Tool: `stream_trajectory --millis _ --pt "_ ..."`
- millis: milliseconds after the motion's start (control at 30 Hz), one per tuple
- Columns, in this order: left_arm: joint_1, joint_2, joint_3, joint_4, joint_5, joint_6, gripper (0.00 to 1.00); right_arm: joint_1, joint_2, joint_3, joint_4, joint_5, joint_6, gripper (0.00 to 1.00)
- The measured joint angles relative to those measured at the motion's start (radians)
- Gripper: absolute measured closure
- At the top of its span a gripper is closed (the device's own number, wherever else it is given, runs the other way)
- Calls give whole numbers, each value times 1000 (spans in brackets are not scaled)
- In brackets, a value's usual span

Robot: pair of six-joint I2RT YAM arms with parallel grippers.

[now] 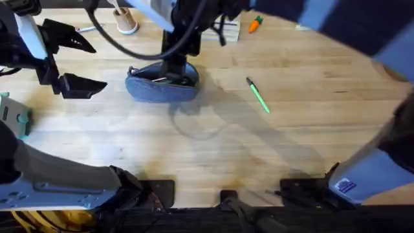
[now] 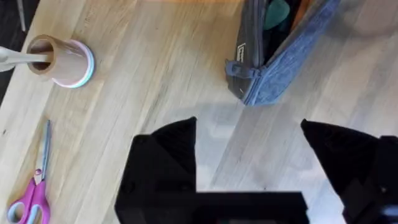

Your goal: Unzip the bag, pick up the pens from the table one at a time and place them inside, then zip the bag closed.

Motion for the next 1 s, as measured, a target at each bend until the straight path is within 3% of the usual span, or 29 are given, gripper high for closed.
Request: stream_trajectory --millis 233,500,667,833,1000 --pt "0 0 0 0 0 0 7 -49 -171 0 -111 150 32 9" --pt "0 0 0 -8 0 0 8 -264 -385 0 -211 175 146 9" --pt "0 0 0 -8 0 0 7 -369 -528 5 -398 168 190 9" --pt "0 0 0 -8 0 0 8 -454 -547 -16 -507 113 229 9" --pt "0 0 0 -8 0 0 8 -548 -530 -146 -510 48 249 9"
